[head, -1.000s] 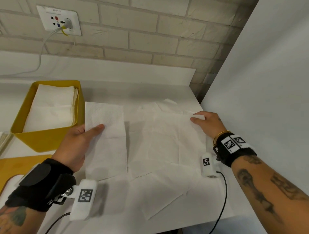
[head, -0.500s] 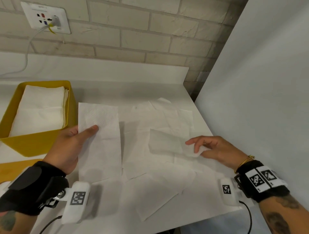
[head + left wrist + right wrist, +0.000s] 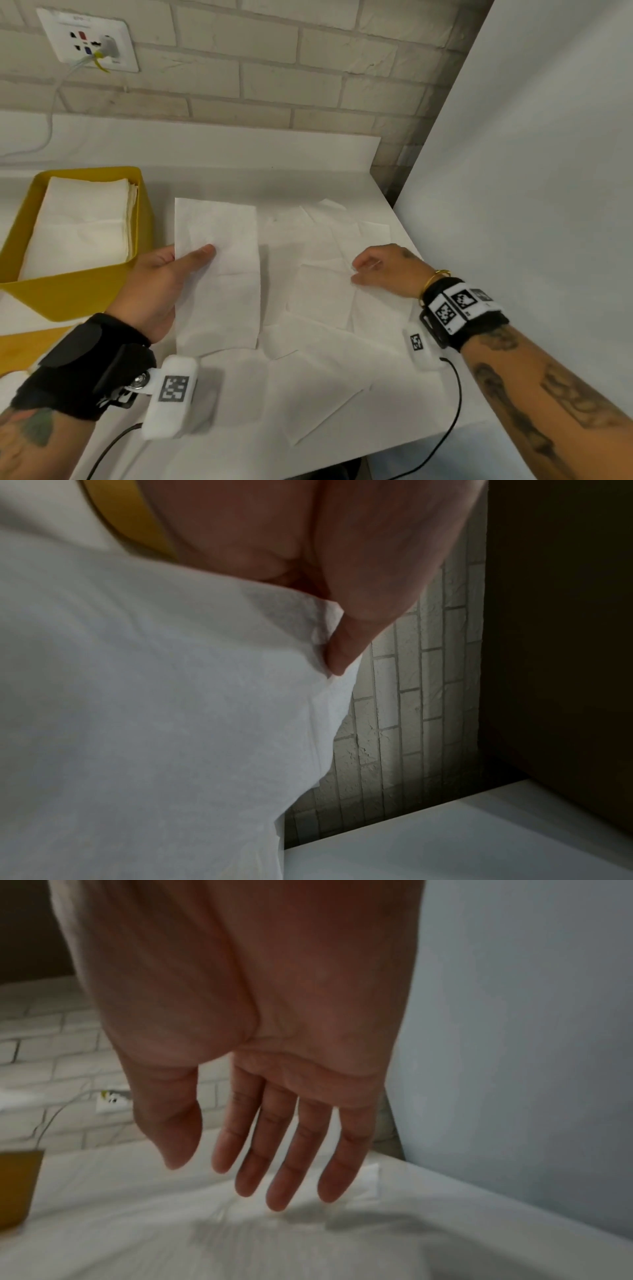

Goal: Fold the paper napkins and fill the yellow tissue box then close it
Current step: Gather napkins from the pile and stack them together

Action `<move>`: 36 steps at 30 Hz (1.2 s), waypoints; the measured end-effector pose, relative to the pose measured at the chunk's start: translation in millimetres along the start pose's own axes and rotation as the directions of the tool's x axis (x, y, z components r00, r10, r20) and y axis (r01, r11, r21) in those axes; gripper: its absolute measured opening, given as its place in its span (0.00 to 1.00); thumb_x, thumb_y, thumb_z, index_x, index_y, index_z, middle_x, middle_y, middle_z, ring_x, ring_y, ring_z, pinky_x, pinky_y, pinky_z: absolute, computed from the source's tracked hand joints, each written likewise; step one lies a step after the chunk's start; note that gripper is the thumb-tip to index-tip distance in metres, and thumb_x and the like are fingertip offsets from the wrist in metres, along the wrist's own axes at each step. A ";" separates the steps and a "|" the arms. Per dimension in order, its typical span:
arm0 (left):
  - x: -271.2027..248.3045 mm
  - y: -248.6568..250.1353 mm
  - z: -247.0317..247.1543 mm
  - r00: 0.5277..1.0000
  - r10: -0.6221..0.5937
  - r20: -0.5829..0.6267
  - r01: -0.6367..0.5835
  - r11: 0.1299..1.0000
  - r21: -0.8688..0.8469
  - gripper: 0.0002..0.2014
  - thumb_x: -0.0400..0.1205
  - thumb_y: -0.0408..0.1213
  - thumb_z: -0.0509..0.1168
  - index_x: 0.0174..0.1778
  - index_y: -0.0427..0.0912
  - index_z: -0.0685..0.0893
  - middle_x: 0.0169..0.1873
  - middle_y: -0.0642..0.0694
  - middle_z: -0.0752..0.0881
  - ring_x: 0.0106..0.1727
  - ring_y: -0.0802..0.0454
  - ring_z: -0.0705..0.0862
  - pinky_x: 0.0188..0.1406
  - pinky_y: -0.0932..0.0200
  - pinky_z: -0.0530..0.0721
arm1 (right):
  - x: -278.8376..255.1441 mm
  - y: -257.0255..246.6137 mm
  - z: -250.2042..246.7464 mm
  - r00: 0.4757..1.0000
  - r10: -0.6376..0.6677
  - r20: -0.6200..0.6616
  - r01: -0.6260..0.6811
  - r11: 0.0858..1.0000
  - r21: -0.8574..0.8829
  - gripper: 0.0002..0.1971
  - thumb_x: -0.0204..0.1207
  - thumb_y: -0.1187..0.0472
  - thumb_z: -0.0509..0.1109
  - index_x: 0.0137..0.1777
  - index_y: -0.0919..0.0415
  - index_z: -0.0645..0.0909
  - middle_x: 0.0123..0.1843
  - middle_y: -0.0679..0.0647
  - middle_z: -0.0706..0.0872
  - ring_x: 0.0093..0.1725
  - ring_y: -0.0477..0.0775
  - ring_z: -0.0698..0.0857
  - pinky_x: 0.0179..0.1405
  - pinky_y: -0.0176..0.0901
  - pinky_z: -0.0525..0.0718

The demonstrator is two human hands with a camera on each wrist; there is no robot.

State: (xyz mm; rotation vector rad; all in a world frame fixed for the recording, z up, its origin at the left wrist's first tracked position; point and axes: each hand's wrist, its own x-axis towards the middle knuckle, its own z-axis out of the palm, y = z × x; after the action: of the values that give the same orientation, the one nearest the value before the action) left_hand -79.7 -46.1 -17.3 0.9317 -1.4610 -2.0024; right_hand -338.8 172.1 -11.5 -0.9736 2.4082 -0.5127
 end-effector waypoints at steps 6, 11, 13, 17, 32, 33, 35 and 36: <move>-2.9 2.2 -1.4 1.000 -0.008 0.012 0.008 0.999 -0.035 0.09 0.84 0.36 0.69 0.54 0.36 0.90 0.52 0.38 0.93 0.52 0.43 0.92 0.59 0.46 0.87 | 15.5 -4.2 15.5 0.999 0.043 0.027 -0.042 0.997 -0.069 0.17 0.74 0.47 0.80 0.59 0.53 0.86 0.47 0.42 0.81 0.53 0.48 0.82 0.55 0.39 0.76; -1.4 2.0 -3.6 1.000 -0.009 0.023 0.011 0.999 -0.049 0.09 0.84 0.36 0.68 0.56 0.36 0.89 0.53 0.39 0.93 0.53 0.43 0.93 0.55 0.48 0.90 | 15.1 -4.4 11.8 0.999 0.004 0.041 -0.001 0.998 -0.061 0.04 0.80 0.54 0.76 0.48 0.52 0.86 0.43 0.40 0.84 0.51 0.48 0.83 0.45 0.33 0.76; 0.7 2.7 -4.6 1.000 -0.009 0.029 0.011 0.998 -0.055 0.10 0.85 0.36 0.68 0.58 0.35 0.89 0.54 0.38 0.93 0.55 0.41 0.92 0.58 0.46 0.89 | 11.1 -4.7 2.6 0.999 -0.021 0.025 0.022 1.000 -0.020 0.01 0.81 0.56 0.75 0.48 0.50 0.86 0.46 0.42 0.87 0.53 0.49 0.85 0.49 0.34 0.77; 6.5 7.0 -6.7 1.000 -0.003 0.021 0.005 0.997 -0.078 0.11 0.85 0.36 0.68 0.59 0.35 0.88 0.54 0.38 0.93 0.56 0.40 0.92 0.59 0.45 0.87 | -6.9 -12.0 -23.5 0.992 -0.073 -0.107 0.109 0.920 0.376 0.03 0.80 0.60 0.75 0.47 0.51 0.87 0.45 0.49 0.92 0.44 0.47 0.86 0.49 0.42 0.81; -0.5 -1.0 42.9 0.964 -0.193 0.181 0.248 0.897 -0.366 0.17 0.90 0.42 0.62 0.69 0.35 0.85 0.60 0.38 0.91 0.62 0.41 0.90 0.63 0.45 0.85 | -28.7 -105.4 27.1 0.944 -0.235 -0.230 0.233 -0.017 0.972 0.16 0.75 0.71 0.66 0.60 0.58 0.83 0.53 0.56 0.92 0.52 0.52 0.90 0.52 0.45 0.90; -1.8 -1.8 42.9 0.961 -0.199 0.190 0.258 0.892 -0.372 0.18 0.90 0.42 0.61 0.69 0.35 0.85 0.60 0.38 0.91 0.62 0.41 0.90 0.62 0.46 0.85 | -27.7 -105.9 32.5 0.954 -0.217 -0.206 0.216 0.022 0.976 0.18 0.76 0.71 0.66 0.63 0.57 0.82 0.54 0.57 0.92 0.53 0.53 0.90 0.52 0.45 0.90; -3.6 -1.9 41.3 0.960 -0.192 0.204 0.259 0.888 -0.380 0.19 0.91 0.43 0.60 0.70 0.36 0.85 0.62 0.38 0.90 0.63 0.41 0.90 0.62 0.46 0.85 | -27.5 -105.6 43.7 0.980 -0.140 -0.141 0.168 0.204 0.964 0.19 0.79 0.71 0.67 0.68 0.56 0.81 0.56 0.59 0.92 0.53 0.56 0.91 0.50 0.48 0.90; -4.2 -1.7 39.9 0.960 -0.189 0.209 0.259 0.883 -0.391 0.19 0.91 0.45 0.59 0.71 0.36 0.84 0.63 0.38 0.90 0.64 0.40 0.89 0.64 0.45 0.84 | -27.7 -105.4 49.2 0.989 -0.085 -0.122 0.142 0.301 0.943 0.19 0.81 0.72 0.66 0.68 0.55 0.82 0.56 0.59 0.93 0.52 0.57 0.91 0.49 0.49 0.90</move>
State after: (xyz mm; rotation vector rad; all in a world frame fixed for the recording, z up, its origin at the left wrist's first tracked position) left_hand -107.4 -17.9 -10.2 0.7893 -0.9683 -2.4844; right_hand -237.1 113.2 10.2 -0.5162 1.4911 -1.7819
